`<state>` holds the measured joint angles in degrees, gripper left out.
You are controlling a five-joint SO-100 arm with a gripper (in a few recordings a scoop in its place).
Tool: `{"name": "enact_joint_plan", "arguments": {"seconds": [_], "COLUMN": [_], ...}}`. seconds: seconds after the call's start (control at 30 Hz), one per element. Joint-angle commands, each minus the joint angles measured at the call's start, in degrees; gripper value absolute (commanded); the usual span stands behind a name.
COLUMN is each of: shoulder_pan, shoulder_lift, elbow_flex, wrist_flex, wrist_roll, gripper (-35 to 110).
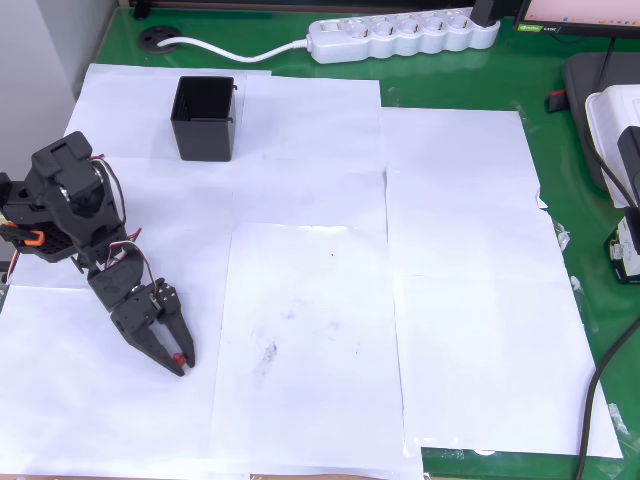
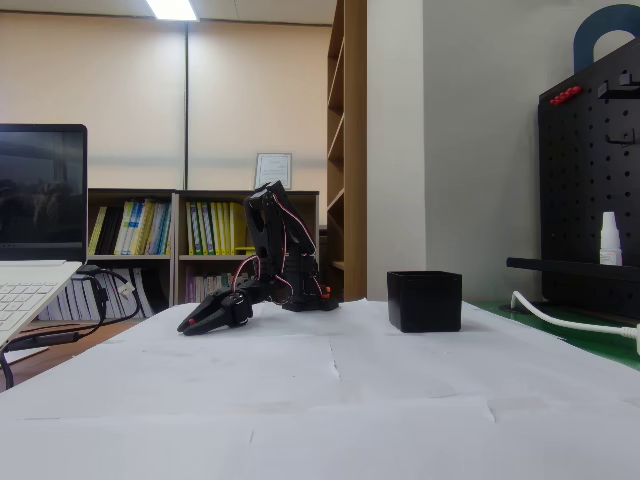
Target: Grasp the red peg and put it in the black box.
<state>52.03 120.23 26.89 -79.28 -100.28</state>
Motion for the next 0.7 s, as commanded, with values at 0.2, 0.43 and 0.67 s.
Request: {"name": "enact_joint_plan", "arguments": {"seconds": [0.2,0.43,0.67], "shoulder_pan": [-2.4,-4.7,-4.9], "shoulder_lift": [-12.0,-18.1,-18.0], "elbow_flex": [3.7,9.5,5.1], "wrist_flex": [8.4,19.6,14.9], "wrist_roll": [4.1,4.7,4.0], "gripper": [0,0,0]}}
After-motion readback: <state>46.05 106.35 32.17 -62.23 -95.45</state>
